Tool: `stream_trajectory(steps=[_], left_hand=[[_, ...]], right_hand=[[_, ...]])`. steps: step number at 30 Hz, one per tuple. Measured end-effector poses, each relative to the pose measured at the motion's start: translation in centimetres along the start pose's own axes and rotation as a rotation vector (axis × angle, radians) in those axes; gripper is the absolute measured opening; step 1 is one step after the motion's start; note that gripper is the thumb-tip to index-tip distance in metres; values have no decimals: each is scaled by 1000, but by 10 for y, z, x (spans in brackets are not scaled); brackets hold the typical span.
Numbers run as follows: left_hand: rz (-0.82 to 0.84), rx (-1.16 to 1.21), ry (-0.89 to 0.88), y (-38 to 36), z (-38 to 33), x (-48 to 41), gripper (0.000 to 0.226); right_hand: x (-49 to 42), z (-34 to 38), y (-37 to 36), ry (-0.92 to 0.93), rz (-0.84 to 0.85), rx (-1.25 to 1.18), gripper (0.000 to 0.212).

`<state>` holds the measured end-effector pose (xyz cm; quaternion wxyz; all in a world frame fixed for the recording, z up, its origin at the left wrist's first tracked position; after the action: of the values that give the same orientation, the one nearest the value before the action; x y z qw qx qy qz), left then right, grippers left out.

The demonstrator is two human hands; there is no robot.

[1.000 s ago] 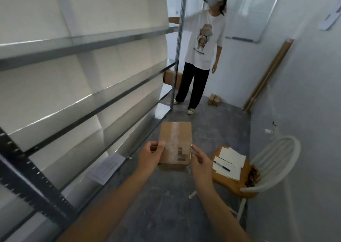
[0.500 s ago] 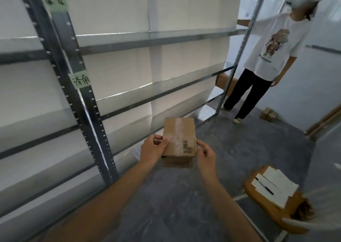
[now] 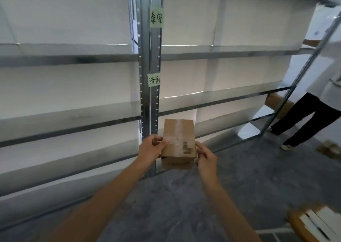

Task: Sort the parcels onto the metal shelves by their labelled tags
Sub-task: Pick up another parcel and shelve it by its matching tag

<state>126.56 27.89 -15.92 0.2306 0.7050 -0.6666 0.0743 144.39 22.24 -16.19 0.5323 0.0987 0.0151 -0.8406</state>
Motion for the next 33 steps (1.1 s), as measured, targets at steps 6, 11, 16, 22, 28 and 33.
stream_trajectory(steps=[6,11,16,22,28,33], left_hand=[[-101,61,-18,89,23,24,23],[-161,102,-3,158,47,44,25],[-269,138,18,215,62,65,27],[-452,183,24,271,81,82,25],[-551,223,45,296,87,80,27],[-603,266,62,311,90,72,26]], right_hand=[[43,15,-73,9,127,6,43],[78,30,-127,19,234,-18,39],[104,42,-177,32,360,-26,46],[122,52,-233,16,544,-77,50],[121,60,-264,37,677,-71,49],[114,63,-281,62,769,-51,56]])
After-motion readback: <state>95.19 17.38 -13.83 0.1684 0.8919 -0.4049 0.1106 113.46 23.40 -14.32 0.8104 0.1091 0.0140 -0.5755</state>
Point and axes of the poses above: each hand's wrist, its own x-axis away from the middle knuckle, its own y-axis out of the back of the hand, z = x × y, the point moved 4 cm from there along -x, towards the middle knuckle, and after that the axes turned 15 degrees about y, right-handed, at the moved point
